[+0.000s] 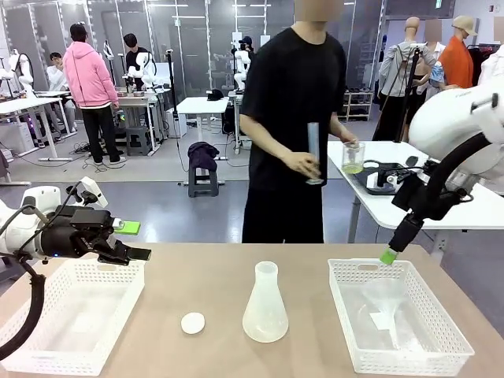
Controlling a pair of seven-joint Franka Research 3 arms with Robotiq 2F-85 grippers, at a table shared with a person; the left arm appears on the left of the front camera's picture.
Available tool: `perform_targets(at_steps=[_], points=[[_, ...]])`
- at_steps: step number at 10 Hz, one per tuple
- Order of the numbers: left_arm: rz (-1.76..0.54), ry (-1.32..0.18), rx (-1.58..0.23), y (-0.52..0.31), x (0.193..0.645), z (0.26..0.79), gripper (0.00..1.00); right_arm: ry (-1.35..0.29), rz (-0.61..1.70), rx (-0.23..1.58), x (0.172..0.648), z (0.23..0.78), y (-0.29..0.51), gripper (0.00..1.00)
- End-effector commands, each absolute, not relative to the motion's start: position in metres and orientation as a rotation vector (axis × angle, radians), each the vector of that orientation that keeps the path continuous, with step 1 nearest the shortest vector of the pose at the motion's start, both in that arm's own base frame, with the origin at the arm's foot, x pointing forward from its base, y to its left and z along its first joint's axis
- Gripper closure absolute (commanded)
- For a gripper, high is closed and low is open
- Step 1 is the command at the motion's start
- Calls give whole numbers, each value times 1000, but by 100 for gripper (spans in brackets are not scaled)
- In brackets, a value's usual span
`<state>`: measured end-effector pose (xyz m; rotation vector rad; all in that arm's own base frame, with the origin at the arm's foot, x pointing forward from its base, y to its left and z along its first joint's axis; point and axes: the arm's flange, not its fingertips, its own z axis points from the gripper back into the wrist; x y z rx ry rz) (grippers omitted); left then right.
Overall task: Prepare the solutions needed for the experiment.
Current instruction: Pick up the Plastic Funnel and insert it into the Big flask.
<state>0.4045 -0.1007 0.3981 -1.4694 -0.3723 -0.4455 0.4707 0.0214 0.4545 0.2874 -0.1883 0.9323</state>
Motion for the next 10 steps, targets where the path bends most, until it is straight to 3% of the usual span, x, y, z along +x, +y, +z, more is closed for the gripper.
perform_targets(at_steps=[1,3,4,8,10], points=[[-463,-365,-1472,-99,403,400,0,-181,994,150,493,451,20,0],[-463,-365,-1472,-99,403,400,0,-165,1013,74,500,439,25,0],[-463,-365,-1472,-99,403,400,0,-161,1012,157,490,451,22,0],[-463,-365,-1472,-99,403,400,0,-154,1026,130,494,447,22,0],[-463,-365,-1472,-99,403,400,0,-86,1186,159,505,443,17,0]])
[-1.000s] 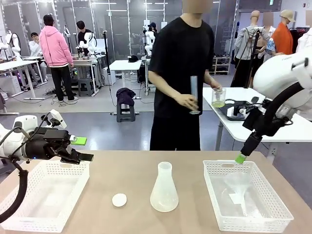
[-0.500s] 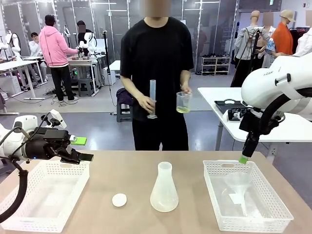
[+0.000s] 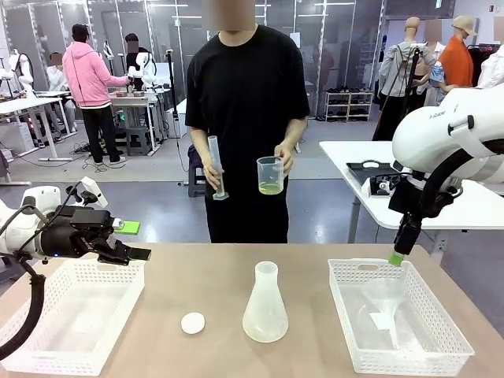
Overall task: Prepare the solutions needed for the experiment.
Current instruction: Pick up the Plastic Funnel and insert it into the Big flask.
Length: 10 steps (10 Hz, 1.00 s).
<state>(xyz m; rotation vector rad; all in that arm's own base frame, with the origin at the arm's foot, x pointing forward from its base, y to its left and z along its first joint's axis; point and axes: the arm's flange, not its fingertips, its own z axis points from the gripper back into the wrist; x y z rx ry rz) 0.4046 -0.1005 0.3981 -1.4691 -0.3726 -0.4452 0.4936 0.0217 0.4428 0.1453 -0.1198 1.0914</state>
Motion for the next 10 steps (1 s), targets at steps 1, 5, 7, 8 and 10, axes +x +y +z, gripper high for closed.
perform_targets(at_steps=[1,5,7,8,10], points=[[-463,-365,-1472,-99,403,400,0,-83,1266,168,514,440,16,0],[-463,-365,-1472,-99,403,400,0,18,1415,241,543,412,15,0],[-463,-365,-1472,-99,403,400,0,59,1448,221,550,401,18,0],[-463,-365,-1472,-99,403,400,0,82,1444,240,552,394,18,0],[-463,-365,-1472,-99,403,400,0,118,1456,274,558,380,19,0]])
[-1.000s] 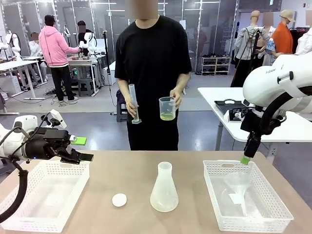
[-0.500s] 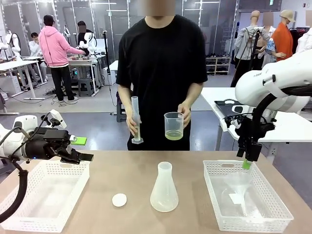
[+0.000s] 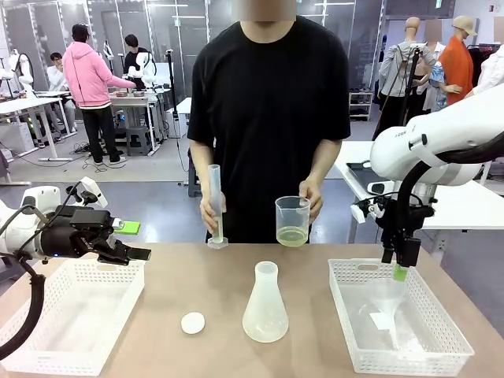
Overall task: Prepare the solutions needed for the experiment.
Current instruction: Pick up the Plastic Funnel and insert it into the Big flask.
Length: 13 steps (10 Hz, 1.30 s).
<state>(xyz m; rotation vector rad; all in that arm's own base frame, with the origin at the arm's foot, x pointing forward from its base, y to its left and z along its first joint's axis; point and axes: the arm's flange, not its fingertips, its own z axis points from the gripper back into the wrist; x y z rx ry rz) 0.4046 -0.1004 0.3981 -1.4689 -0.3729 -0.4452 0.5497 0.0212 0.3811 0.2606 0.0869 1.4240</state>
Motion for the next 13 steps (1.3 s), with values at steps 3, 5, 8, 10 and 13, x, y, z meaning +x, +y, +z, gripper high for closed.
perform_targets(at_steps=[3,5,8,10,13], points=[[-463,-365,-1472,-99,403,400,0,182,1483,322,562,363,22,0],[-463,-365,-1472,-99,403,400,0,209,1491,354,560,355,22,0],[-463,-365,-1472,-99,403,400,0,219,1494,395,562,343,21,6],[-463,-365,-1472,-99,403,400,0,220,1487,424,565,337,20,19],[-463,-365,-1472,-99,403,400,0,204,1490,444,569,335,18,46]])
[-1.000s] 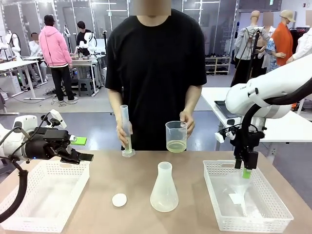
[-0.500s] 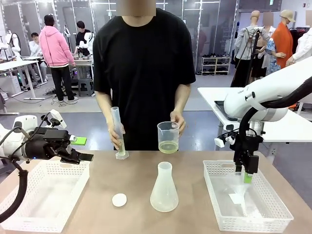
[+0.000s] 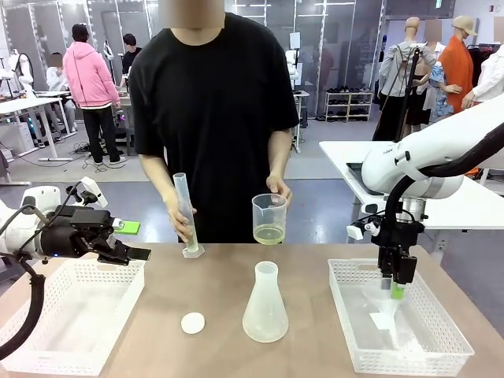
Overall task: Prepare the solutions needed for the experiment.
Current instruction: Pick up the Plastic Funnel and insert it into the Big flask.
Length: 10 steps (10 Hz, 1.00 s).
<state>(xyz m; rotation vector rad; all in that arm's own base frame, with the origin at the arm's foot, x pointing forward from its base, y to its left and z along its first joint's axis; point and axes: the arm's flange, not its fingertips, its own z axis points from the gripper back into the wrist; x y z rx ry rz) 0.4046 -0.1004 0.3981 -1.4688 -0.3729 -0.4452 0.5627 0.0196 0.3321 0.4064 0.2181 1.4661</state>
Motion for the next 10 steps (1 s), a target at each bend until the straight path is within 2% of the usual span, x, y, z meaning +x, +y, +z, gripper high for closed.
perform_targets(at_steps=[1,2,5,8,10], points=[[-463,-365,-1472,-99,403,400,0,204,1499,454,571,334,18,58],[-463,-365,-1472,-99,403,400,0,205,1504,464,572,334,17,65],[-463,-365,-1472,-99,403,400,0,204,1534,482,572,333,17,97],[-463,-365,-1472,-99,403,400,0,192,1566,470,566,339,19,100],[-463,-365,-1472,-99,403,400,0,188,1551,363,552,359,29,98]])
